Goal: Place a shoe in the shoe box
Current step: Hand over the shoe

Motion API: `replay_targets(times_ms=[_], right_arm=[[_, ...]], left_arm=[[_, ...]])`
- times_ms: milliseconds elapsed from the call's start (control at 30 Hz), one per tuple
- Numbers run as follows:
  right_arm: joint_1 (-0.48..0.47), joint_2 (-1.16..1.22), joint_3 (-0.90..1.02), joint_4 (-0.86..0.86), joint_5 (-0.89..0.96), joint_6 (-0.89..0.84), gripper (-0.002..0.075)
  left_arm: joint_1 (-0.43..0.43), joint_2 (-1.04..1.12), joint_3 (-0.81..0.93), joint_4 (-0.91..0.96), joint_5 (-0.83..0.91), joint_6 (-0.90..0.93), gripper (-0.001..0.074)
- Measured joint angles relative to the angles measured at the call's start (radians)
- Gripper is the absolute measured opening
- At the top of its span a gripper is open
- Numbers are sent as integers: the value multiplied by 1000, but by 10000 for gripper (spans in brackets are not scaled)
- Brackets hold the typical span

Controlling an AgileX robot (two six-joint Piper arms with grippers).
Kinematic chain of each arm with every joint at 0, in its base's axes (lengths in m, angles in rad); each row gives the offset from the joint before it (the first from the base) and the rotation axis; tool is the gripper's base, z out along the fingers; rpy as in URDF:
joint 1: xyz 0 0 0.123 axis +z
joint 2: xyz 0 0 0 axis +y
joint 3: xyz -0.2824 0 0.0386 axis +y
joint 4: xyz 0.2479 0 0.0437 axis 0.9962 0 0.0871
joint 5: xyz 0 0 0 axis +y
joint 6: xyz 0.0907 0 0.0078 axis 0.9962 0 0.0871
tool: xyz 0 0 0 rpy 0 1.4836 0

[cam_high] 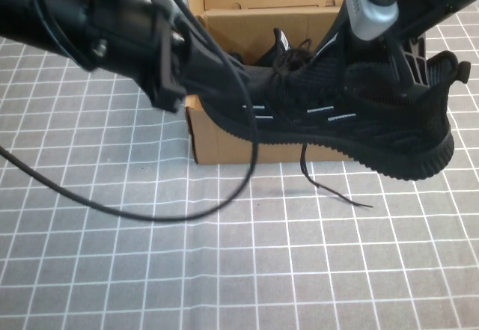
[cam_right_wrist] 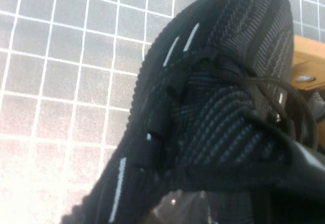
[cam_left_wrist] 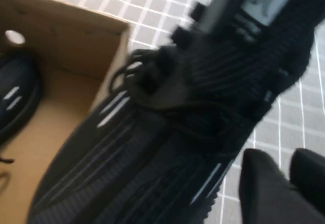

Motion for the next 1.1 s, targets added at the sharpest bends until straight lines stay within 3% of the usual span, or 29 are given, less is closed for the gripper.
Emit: replay_targets(times_ms=[133, 233, 333, 500, 1100], right_arm=[[0, 0, 0, 7, 0, -44, -6], [0, 0, 0, 7, 0, -63, -6], [11, 2, -1, 7, 0, -96, -6], [39, 15, -1, 7, 0, -125, -6], [59, 27, -1, 1, 0, -133, -6]], left_arm=[[-44, 0, 0, 26, 4, 55, 253], [-62, 0, 0, 26, 4, 91, 435], [-74, 0, 0, 26, -12, 110, 522], [-78, 0, 0, 12, -50, 165, 554], [-80, 161, -1, -88, -29, 309, 557]])
